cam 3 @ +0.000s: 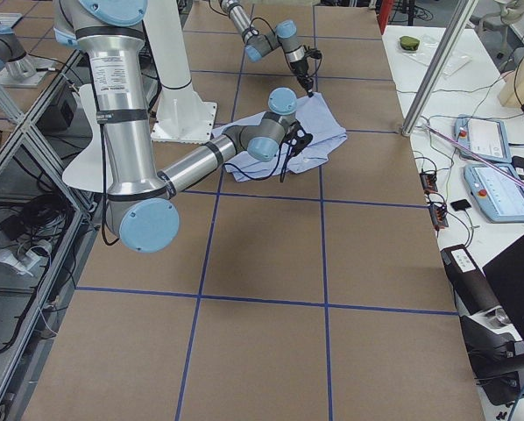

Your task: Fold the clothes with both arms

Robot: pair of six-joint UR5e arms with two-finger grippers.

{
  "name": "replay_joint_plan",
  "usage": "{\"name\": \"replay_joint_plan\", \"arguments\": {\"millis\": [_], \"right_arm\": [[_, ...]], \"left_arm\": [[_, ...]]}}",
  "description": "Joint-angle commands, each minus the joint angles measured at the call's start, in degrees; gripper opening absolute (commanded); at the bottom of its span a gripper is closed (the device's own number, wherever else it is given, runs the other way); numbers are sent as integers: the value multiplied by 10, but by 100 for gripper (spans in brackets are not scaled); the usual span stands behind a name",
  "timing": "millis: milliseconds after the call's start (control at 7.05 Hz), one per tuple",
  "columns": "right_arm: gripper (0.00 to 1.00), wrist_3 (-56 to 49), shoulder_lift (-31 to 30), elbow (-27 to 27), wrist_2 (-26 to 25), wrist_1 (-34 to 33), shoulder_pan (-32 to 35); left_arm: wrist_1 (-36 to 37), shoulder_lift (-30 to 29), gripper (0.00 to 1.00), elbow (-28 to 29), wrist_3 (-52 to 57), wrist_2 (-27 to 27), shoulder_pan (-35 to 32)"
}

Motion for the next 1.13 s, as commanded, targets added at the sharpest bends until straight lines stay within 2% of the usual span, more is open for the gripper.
{"name": "replay_joint_plan", "arguments": {"millis": [0, 142, 284, 425, 567, 709, 851, 993], "right_arm": [[100, 1, 6, -4, -9, 1, -4], [100, 5, 26, -11, -26, -4, -15], [100, 6, 33, -14, -42, -5, -27], [100, 6, 36, -14, -51, -5, -35], [100, 5, 48, -14, -81, -4, -57], [100, 4, 64, -13, -138, -7, -112], [100, 1, 76, -11, -226, -23, -166], [100, -2, 121, -21, -284, -81, -210]], "left_arm": [[-99, -99, 0, 182, 48, 0, -66], [-135, -160, 0, 280, 52, 1, -75], [-139, -178, 2, 306, 70, 1, -78], [-138, -177, 75, 307, 87, 0, -82], [-139, -174, 90, 296, 86, -3, -82], [-138, -149, 90, 244, 85, -6, -83], [-135, -110, 90, 188, 88, -28, -84], [-130, -65, 89, 126, 91, -72, -88]]}}
